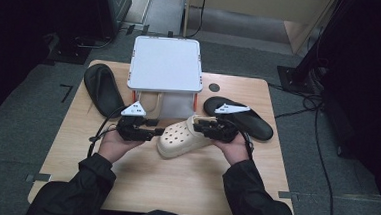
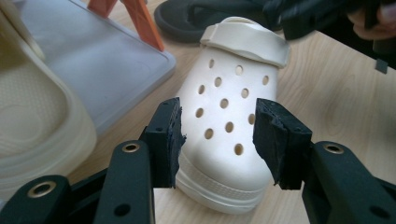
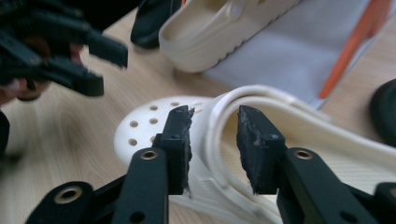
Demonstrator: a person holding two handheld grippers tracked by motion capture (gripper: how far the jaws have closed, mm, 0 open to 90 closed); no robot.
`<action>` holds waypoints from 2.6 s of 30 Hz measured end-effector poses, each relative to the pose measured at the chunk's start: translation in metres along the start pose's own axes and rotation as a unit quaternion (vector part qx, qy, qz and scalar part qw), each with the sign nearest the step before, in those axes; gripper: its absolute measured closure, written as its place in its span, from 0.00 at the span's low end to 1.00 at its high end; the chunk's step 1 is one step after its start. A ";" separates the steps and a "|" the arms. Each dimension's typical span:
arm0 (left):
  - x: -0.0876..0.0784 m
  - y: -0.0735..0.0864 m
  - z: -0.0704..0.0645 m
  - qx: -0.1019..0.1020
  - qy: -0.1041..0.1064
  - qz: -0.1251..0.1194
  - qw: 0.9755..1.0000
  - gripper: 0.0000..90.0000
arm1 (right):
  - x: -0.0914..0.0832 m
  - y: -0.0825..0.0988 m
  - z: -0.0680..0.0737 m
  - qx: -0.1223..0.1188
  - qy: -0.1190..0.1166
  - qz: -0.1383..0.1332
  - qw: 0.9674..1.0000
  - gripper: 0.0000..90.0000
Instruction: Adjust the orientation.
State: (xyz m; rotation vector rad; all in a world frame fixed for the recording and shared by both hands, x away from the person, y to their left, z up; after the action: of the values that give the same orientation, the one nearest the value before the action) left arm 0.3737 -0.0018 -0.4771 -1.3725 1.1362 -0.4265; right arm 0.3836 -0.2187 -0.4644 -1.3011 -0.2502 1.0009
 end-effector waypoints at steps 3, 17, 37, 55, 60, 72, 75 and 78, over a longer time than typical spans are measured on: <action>0.001 0.004 -0.005 0.003 -0.001 0.000 1.000 0.57 | -0.007 0.000 -0.010 -0.001 0.013 -0.002 1.000 0.80; 0.015 0.025 -0.009 0.004 -0.015 0.018 1.000 0.52 | 0.006 0.021 -0.025 -0.026 0.023 0.039 0.999 0.83; 0.022 0.026 0.015 -0.008 -0.054 0.020 0.998 0.51 | 0.013 0.034 0.012 -0.076 -0.007 0.070 0.995 0.84; 0.018 0.019 0.014 -0.017 -0.039 0.019 0.999 0.49 | -0.014 0.041 0.034 -0.082 -0.047 0.085 0.992 0.80; 0.011 0.024 0.011 -0.030 -0.043 0.017 0.998 0.49 | -0.039 0.027 0.024 -0.077 -0.032 0.045 0.995 0.80; 0.018 0.043 0.003 -0.023 -0.052 0.042 0.997 0.49 | -0.027 0.040 -0.009 -0.078 0.002 0.071 0.994 0.82; 0.021 0.045 0.003 -0.023 -0.051 0.043 0.997 0.49 | -0.025 0.039 -0.009 -0.074 -0.004 0.066 0.995 0.82; 0.022 0.043 0.004 -0.016 -0.050 0.037 0.998 0.49 | -0.025 0.041 -0.009 -0.059 -0.012 0.063 0.996 0.84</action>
State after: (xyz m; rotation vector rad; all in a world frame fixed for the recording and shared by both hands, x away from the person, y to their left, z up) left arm 0.3717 -0.0078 -0.5253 -1.3602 1.1120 -0.2845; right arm 0.3557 -0.2454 -0.4940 -1.4260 -0.2520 1.1226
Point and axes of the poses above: each handheld gripper's, and its own axes: x roughly forward along the jaws, y roughly out of its underside, z roughly to its left, the point moved 7 cm from there along x, roughly forward along the jaws, and after that the axes turned 12 degrees about -z, right-handed, at the moved point
